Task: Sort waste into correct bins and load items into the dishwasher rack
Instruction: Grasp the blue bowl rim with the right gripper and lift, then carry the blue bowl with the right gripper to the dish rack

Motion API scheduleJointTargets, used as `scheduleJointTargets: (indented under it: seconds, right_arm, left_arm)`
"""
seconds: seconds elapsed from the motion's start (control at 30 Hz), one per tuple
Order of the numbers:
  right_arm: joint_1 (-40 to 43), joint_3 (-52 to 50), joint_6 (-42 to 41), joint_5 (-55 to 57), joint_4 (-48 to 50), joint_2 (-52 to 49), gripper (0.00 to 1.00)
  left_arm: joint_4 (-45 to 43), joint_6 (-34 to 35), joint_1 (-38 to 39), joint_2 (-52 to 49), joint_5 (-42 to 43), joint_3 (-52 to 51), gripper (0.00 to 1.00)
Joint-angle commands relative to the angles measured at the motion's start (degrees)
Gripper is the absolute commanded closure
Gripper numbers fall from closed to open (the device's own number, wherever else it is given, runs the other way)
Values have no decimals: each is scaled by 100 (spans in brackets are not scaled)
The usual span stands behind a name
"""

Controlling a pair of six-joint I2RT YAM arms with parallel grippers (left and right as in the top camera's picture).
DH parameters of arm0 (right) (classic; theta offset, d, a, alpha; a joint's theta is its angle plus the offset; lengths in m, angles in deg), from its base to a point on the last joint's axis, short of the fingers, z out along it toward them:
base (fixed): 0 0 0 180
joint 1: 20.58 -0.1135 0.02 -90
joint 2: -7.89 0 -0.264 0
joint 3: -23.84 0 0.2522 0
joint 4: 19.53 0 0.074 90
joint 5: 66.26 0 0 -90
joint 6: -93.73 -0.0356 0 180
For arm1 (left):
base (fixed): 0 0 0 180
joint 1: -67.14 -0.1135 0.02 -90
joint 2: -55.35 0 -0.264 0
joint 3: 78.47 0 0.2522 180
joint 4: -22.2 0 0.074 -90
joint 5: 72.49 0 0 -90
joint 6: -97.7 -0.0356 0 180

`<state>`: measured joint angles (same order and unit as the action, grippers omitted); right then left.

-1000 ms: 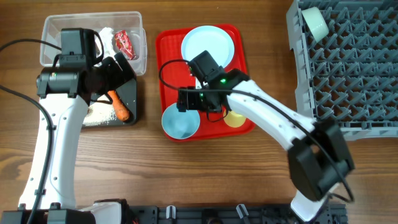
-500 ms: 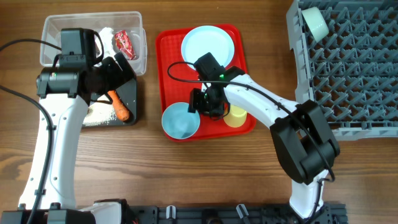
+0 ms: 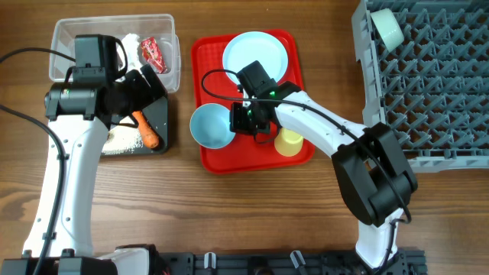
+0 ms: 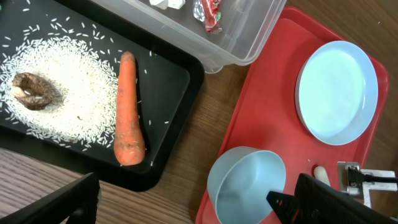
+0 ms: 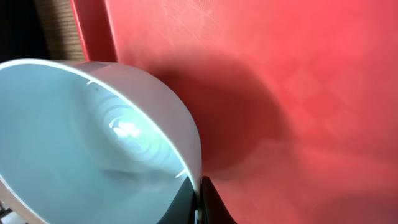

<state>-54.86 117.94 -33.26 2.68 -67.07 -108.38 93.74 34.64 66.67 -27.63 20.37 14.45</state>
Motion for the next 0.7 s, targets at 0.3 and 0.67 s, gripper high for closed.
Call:
scheduleJointTargets:
  seconds: [0.3,0.67]
  right_arm:
    - [929,925,861,586,-96,68,96]
    - [1996,2983,2400,2811,-1506,275,96]
  left_arm:
    - [-13,52,26,-28,-101,68,0]
    - [-13,52,26,-28,-98,68,0]
